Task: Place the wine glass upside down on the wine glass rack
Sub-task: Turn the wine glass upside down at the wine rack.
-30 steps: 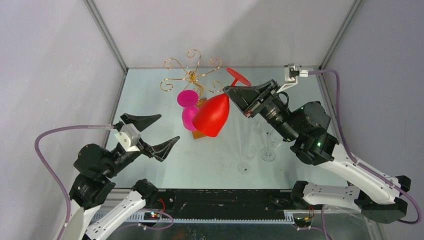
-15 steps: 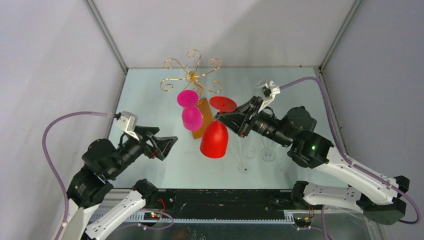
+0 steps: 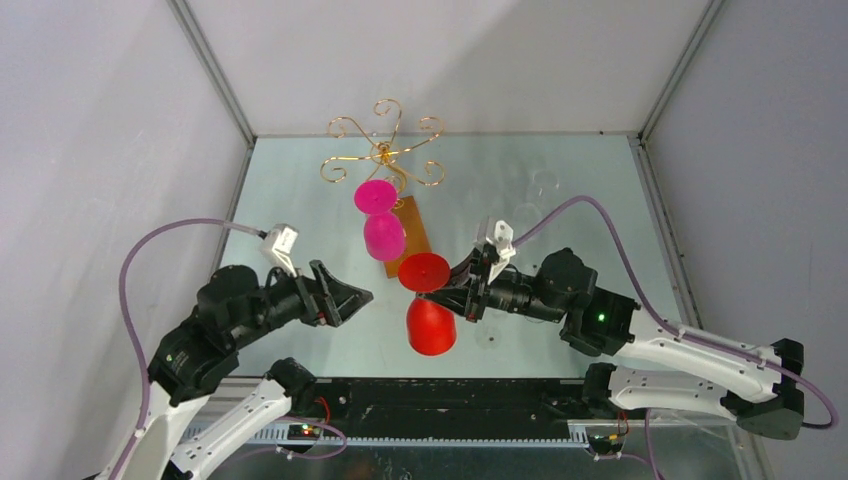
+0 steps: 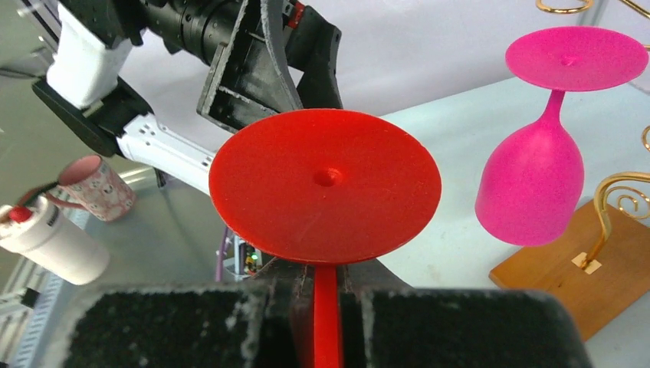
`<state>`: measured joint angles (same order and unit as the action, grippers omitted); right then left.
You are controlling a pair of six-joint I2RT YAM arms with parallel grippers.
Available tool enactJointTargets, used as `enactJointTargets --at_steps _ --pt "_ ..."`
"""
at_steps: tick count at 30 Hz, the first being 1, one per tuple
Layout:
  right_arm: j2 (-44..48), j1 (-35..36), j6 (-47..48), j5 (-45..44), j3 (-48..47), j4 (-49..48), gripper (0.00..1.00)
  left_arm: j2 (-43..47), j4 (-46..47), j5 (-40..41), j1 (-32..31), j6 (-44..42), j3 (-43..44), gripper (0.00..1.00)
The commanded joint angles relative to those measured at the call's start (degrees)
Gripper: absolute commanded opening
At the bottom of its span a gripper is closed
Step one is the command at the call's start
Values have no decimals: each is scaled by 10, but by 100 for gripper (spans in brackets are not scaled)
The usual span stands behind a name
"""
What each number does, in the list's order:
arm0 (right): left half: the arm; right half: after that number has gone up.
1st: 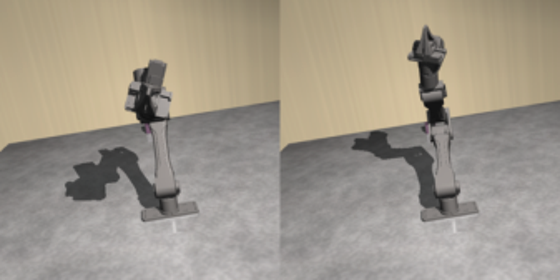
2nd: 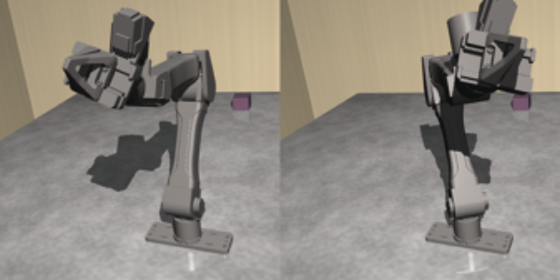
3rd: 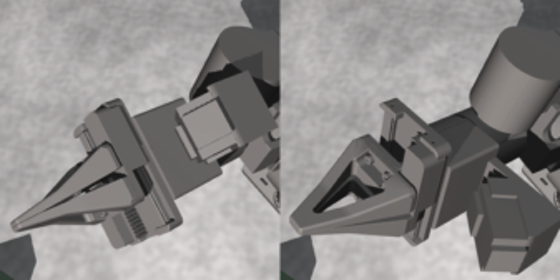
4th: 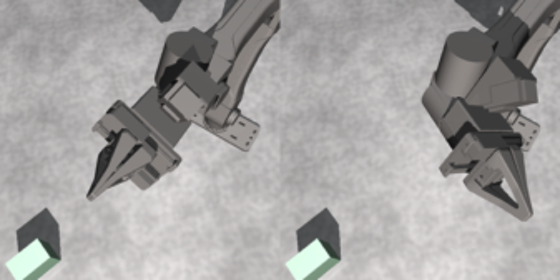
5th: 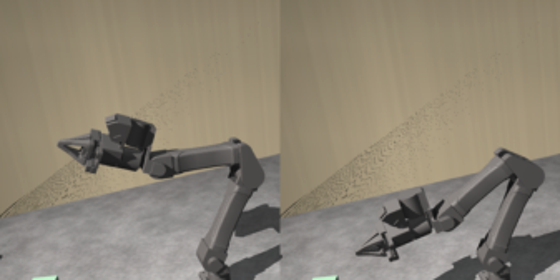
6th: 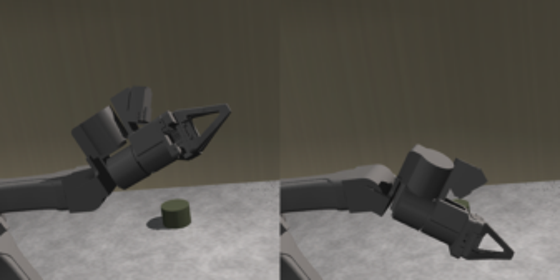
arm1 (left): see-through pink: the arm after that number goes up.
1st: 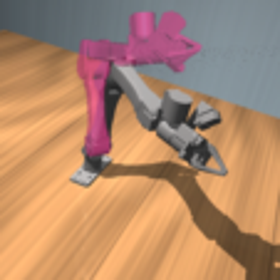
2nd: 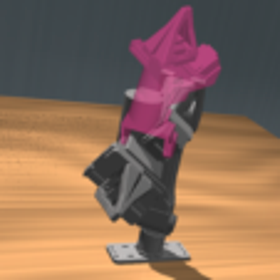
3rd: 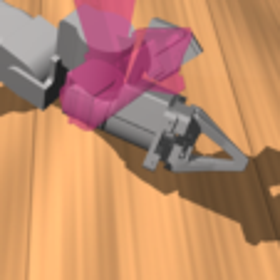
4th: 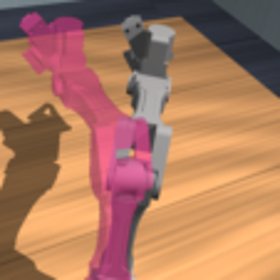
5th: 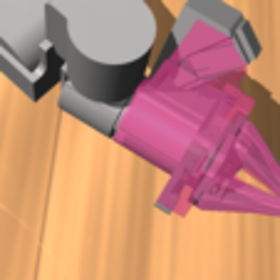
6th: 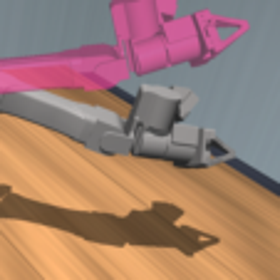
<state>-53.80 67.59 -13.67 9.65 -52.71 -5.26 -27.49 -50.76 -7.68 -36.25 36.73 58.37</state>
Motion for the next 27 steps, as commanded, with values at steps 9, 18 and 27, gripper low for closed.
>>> enactJointTargets --at_steps 9,18,27 --pt "43 37 112 -14 92 -100 0 16 131 -190 -2 227 -98 91" --pt "40 65 173 -20 105 -100 0 18 191 -230 -2 266 -111 88" --pt "45 96 237 -26 123 -118 0 38 256 -247 -2 315 -130 81"
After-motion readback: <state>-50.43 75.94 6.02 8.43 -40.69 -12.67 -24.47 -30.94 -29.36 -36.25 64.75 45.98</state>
